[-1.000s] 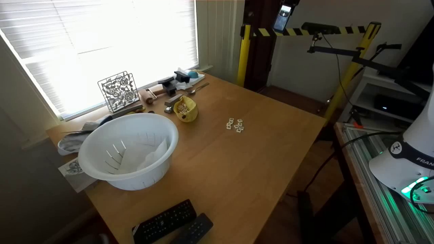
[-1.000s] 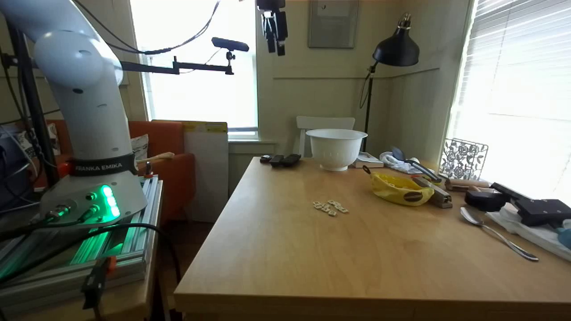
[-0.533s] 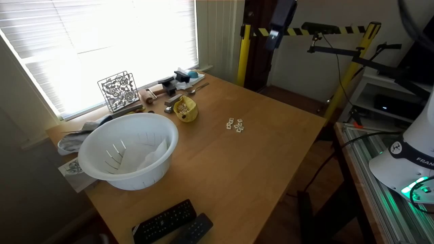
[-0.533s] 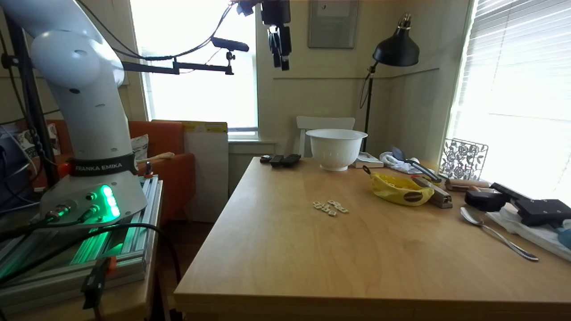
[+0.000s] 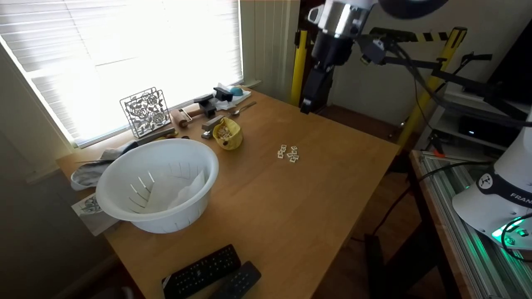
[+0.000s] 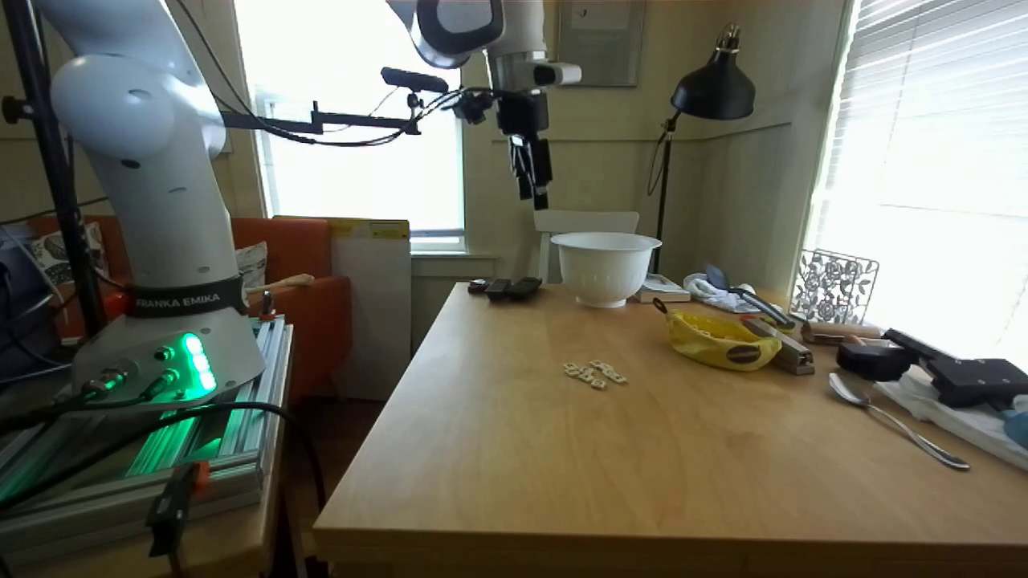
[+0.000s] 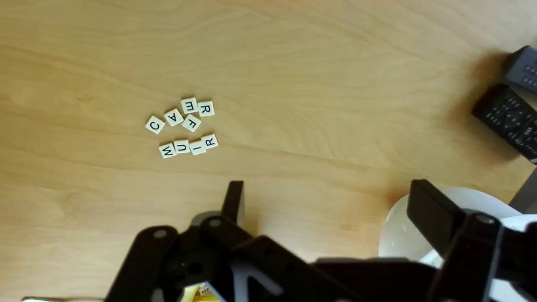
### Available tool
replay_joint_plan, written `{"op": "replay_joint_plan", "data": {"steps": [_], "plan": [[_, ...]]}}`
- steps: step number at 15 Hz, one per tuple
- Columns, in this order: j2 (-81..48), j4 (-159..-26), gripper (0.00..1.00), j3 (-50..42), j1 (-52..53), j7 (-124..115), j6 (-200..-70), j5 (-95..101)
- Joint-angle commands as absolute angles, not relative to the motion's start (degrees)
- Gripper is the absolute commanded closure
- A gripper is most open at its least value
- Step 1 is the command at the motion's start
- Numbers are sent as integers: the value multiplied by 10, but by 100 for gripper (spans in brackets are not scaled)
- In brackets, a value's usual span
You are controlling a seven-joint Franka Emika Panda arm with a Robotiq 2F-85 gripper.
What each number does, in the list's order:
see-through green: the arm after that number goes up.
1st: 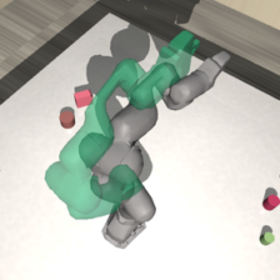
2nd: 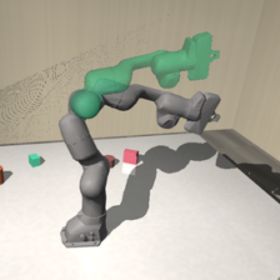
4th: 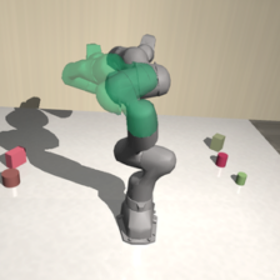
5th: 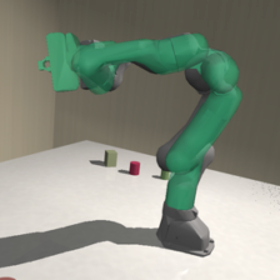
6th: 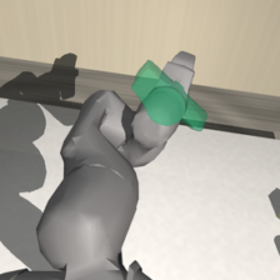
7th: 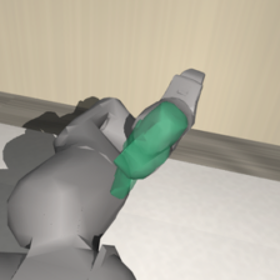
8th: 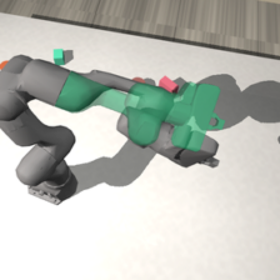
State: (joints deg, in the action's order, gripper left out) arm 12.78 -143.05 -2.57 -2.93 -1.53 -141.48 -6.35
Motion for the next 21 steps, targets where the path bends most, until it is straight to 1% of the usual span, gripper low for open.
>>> {"op": "replay_joint_plan", "data": {"steps": [1, 11, 12, 18, 21], "plan": [[66, -1432, 0, -34, -30, 19, -1470, -53], [-68, -1419, 0, -70, -63, 54, -1541, -3], [-41, -1433, 0, -63, -59, 49, -1529, -24], [-62, -1425, 0, -66, -64, 50, -1535, -15], [-78, -1421, 0, -67, -66, 56, -1563, -15]]}}
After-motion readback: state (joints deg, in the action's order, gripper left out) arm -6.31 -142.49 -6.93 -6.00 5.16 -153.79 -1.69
